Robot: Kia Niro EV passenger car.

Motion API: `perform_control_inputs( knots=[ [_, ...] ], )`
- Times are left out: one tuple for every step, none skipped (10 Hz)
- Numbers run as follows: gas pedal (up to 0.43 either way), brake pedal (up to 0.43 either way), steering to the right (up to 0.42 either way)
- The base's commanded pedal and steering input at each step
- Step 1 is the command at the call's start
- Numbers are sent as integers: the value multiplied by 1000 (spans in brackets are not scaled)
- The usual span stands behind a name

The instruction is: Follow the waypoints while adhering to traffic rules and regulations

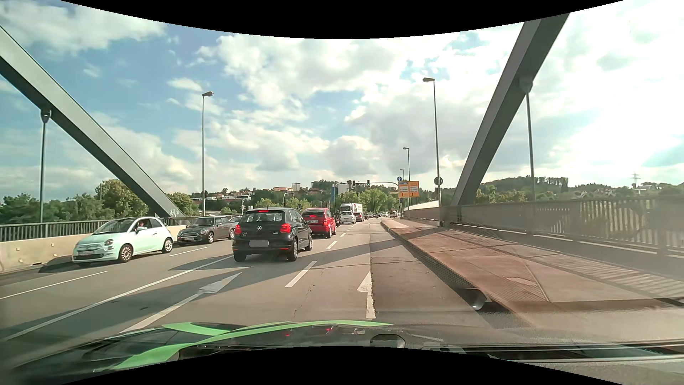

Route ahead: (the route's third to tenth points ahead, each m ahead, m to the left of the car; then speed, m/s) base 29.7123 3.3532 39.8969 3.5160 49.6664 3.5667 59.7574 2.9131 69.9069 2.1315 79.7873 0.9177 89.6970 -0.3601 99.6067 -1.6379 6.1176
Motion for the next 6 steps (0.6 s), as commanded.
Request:
perform_control_inputs(
  knots=[
    [87,0,-2],
    [98,0,0],
    [98,0,3],
    [98,0,4],
    [98,0,4],
    [130,0,5]
  ],
)
